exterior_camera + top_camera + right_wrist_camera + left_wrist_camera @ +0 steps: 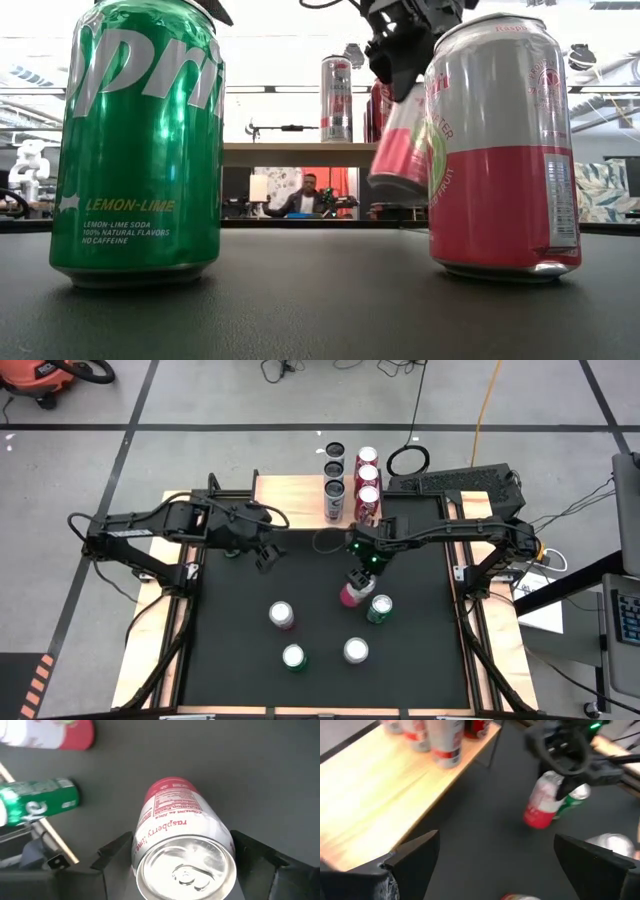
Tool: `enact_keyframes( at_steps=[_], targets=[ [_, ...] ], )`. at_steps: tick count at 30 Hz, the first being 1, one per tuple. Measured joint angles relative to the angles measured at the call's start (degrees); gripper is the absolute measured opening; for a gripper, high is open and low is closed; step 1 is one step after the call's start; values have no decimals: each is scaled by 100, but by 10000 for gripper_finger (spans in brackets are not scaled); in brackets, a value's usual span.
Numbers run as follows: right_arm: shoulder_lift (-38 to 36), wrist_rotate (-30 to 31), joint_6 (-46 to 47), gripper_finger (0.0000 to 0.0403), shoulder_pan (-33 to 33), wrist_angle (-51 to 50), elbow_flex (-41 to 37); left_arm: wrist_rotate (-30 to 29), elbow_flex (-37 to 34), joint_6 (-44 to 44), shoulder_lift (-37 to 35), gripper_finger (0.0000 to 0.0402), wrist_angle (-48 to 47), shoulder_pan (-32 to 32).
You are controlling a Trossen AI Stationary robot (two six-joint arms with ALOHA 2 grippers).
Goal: Place canned beverage on shelf
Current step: Put the top pink white soda can on the shelf
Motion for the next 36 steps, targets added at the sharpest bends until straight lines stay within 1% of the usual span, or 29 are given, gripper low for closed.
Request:
enact_keyframes(
  at_steps=[2,6,12,15,18,23,26,28,31,36],
  targets=[
    [0,-5,-122,260,0,148,0,5,9,-104,67,393,192,-96],
    [0,12,-302,260,-2,563,0,15,8,-355,234,393,264,-289],
    [-32,4,-211,260,-11,1129,0,143,2,-729,597,393,294,-631],
    [-39,-9,-33,261,-11,1357,0,276,3,-738,760,393,437,-794],
    [-37,-18,170,261,-11,1568,0,281,0,-687,884,393,446,-889],
    [-37,-25,657,262,-11,1811,1,570,0,-241,941,393,855,-863],
    [-45,-170,1054,262,-11,2012,2,676,0,144,930,393,1160,-795],
    [-63,-165,1312,262,7,2135,2,711,0,476,930,393,1250,-745],
    [-74,-155,1581,262,51,2428,2,948,0,896,930,393,1428,-675],
    [-86,-26,1969,262,95,2677,2,944,0,1337,930,393,1605,-664]
  ],
)
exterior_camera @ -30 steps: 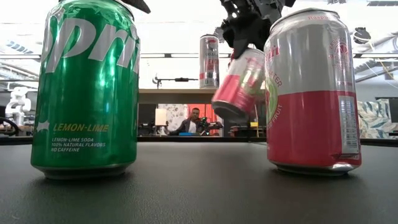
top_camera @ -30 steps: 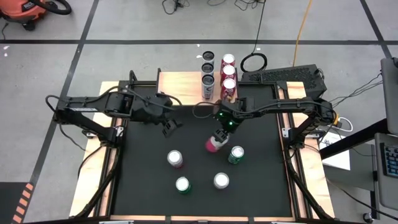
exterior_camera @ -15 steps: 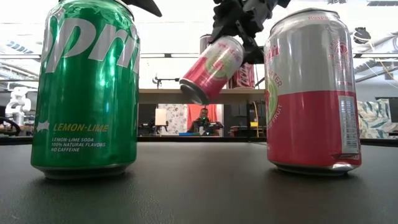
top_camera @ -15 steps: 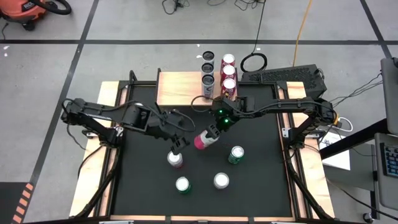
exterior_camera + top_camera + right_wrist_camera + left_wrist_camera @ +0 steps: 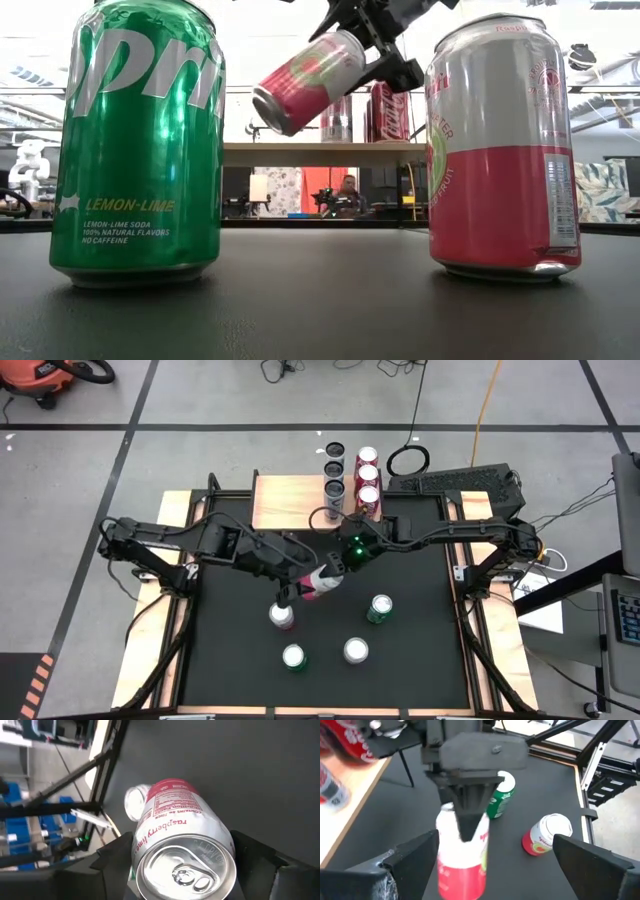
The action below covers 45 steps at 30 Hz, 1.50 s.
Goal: Place canned beverage on shelf
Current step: Put the top pink white soda can on the shelf
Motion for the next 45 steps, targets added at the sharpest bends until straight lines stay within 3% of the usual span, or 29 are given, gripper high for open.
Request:
enact_keyframes(
  at_steps=[7,17,26,36,45],
  targets=[
    [-4,223,346,263,16,446,2,147,0,19,0,393,-106,0],
    [-6,334,356,263,18,630,2,-271,0,225,0,393,-570,115],
    [-6,336,343,263,16,906,2,-43,0,384,286,393,-670,278],
    [-6,334,336,263,16,926,2,-304,-2,784,595,393,-692,278],
    [-6,312,340,263,16,1011,2,-465,-2,608,859,393,-751,278]
  ],
)
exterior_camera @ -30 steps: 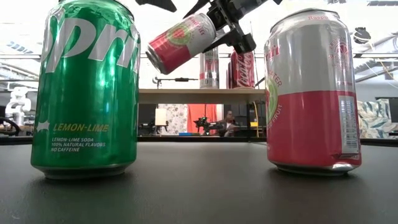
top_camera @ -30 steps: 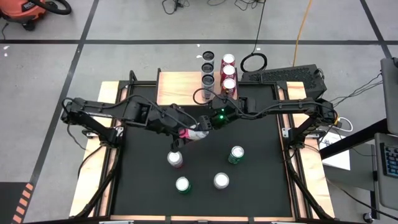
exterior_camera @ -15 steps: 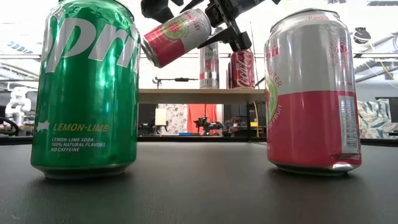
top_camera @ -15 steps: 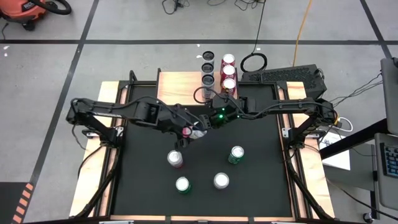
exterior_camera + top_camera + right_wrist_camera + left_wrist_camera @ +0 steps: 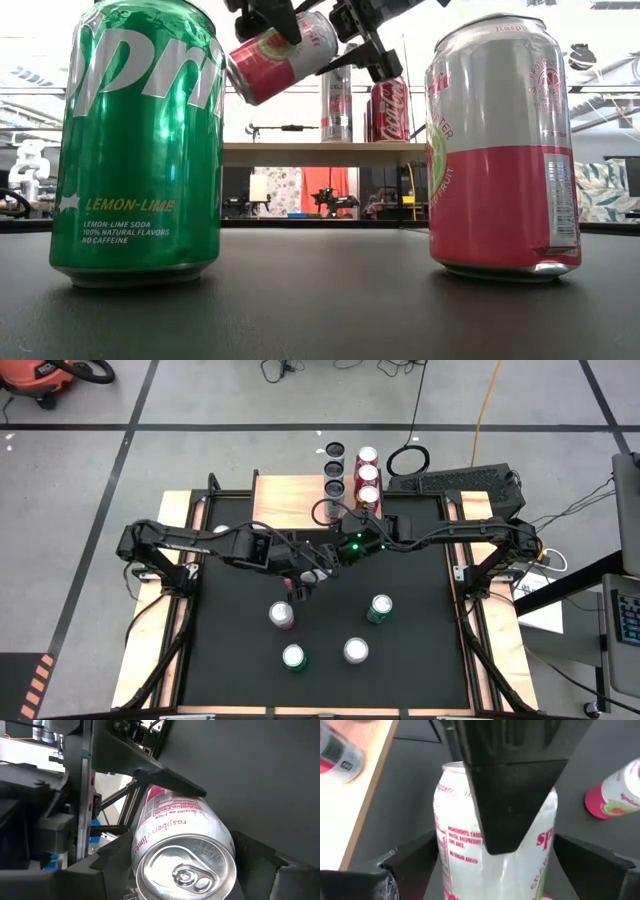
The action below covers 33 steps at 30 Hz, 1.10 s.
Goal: Place canned beverage on shelf
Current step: Put the top pink white soda can on the shelf
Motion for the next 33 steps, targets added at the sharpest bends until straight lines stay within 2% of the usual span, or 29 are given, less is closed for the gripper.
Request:
enact_keyframes(
  at_steps=[8,19,25,33],
  targets=[
    [0,-134,2,263,0,229,0,-94,1,-161,-11,387,-7,0],
    [0,-151,35,264,0,225,0,-99,2,-261,-11,290,-31,-22],
    [-13,-307,160,287,0,186,-2,195,2,-285,-28,287,0,-22],
    [-251,-339,-220,325,-34,289,0,679,2,-287,-336,288,35,-20]
  ],
)
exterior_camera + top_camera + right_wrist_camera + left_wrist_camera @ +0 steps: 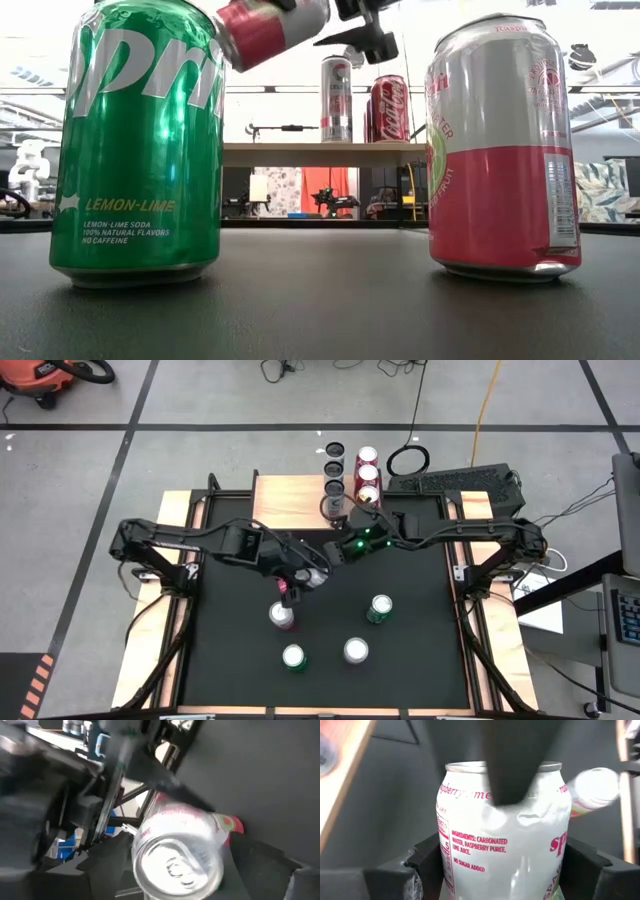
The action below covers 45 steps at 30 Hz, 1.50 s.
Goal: Place canned beverage on shelf
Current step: Put the top pink white soda can on the shelf
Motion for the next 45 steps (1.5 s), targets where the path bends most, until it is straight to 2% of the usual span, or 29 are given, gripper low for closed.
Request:
enact_keyframes(
  at_steps=[4,15,23,28,34,38,45],
  targets=[
    [-264,61,-335,328,-25,34,0,105,0,2,-232,288,128,-2],
    [-1146,212,-2056,329,-40,-30,2,162,0,3,-785,288,722,20],
    [-1349,248,-3019,314,227,-9,2,162,0,-144,-1337,288,1956,25],
    [-1235,942,-3337,318,481,203,2,-85,0,-142,-1574,288,2789,202],
    [-1041,1771,-3516,339,698,1524,2,-222,0,-138,-1620,288,3740,450],
    [-960,2168,-3626,356,757,2067,2,-220,0,-146,-1619,288,4246,544],
    [-957,2511,-3876,379,789,2302,2,-254,2,-144,-1581,288,4452,545]
  ],
)
